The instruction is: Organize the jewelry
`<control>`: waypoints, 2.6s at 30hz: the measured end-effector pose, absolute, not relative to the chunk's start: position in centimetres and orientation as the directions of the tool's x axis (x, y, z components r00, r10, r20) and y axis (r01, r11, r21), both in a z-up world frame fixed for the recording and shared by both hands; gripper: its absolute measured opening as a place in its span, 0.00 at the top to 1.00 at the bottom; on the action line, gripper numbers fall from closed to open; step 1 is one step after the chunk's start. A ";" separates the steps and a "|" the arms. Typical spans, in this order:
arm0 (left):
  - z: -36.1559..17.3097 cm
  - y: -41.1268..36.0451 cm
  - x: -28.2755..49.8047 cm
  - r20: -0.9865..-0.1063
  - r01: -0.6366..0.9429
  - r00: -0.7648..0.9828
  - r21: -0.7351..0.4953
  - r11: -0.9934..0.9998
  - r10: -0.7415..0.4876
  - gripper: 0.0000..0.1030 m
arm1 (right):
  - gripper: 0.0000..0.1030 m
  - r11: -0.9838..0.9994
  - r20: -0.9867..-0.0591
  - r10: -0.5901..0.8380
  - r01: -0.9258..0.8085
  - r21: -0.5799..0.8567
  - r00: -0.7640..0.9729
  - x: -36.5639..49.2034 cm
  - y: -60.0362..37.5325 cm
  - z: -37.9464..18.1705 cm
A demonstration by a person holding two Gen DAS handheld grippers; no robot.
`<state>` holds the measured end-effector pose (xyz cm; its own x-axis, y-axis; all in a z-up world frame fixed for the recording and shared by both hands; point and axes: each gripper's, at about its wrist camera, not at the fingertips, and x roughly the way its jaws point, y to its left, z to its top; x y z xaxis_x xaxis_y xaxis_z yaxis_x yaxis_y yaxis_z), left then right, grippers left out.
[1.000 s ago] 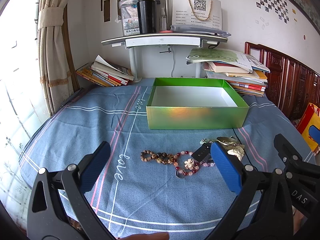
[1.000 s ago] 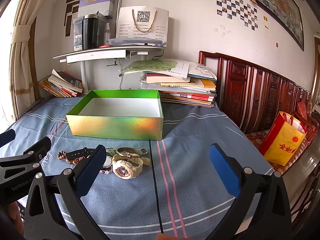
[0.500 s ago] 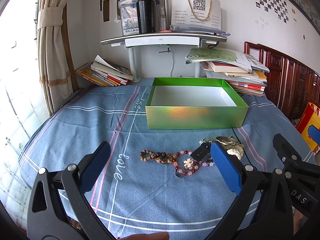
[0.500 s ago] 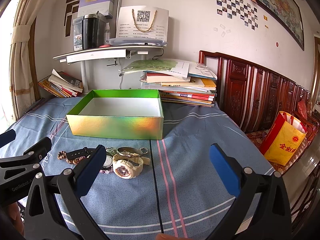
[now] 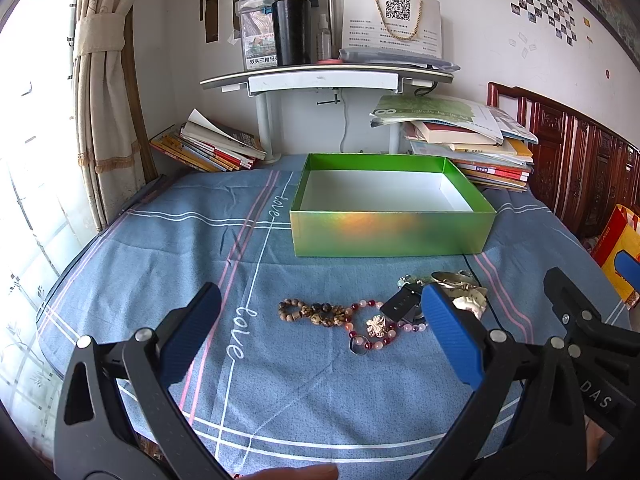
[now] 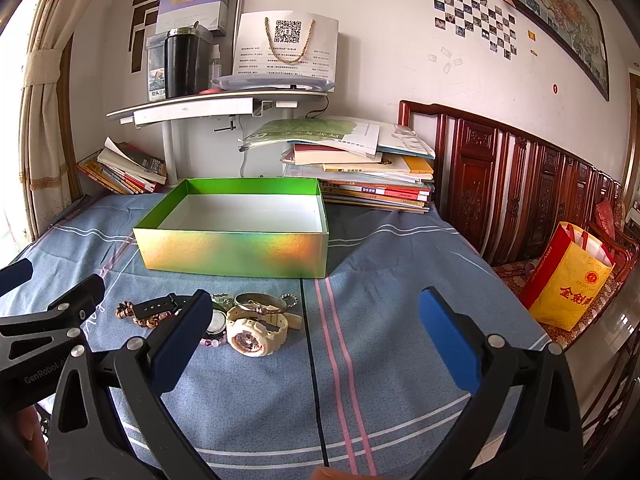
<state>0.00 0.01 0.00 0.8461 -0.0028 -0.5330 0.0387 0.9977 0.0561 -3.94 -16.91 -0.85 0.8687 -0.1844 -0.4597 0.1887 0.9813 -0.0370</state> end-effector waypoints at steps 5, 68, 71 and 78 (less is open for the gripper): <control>0.0 0.0 0.0 -0.534 0.039 0.846 0.056 0.998 -0.003 0.04 | 0.02 0.982 -0.461 -0.183 0.188 -0.036 0.868 -3.9 -16.9 -0.9; -9.2 2.1 6.1 -0.789 0.025 0.614 0.039 0.999 0.015 0.21 | 0.41 0.994 -0.770 -0.016 0.095 0.058 0.638 5.0 -20.0 -8.7; -9.1 1.9 6.2 -0.787 0.020 0.616 0.052 0.998 0.029 0.17 | 0.42 0.996 -0.766 -0.013 0.072 0.043 0.642 5.1 -19.1 -8.6; -9.3 2.3 6.5 -0.793 0.001 0.607 0.060 0.998 0.047 0.15 | 0.41 0.996 -0.751 0.055 0.017 0.088 0.658 5.7 -18.1 -8.1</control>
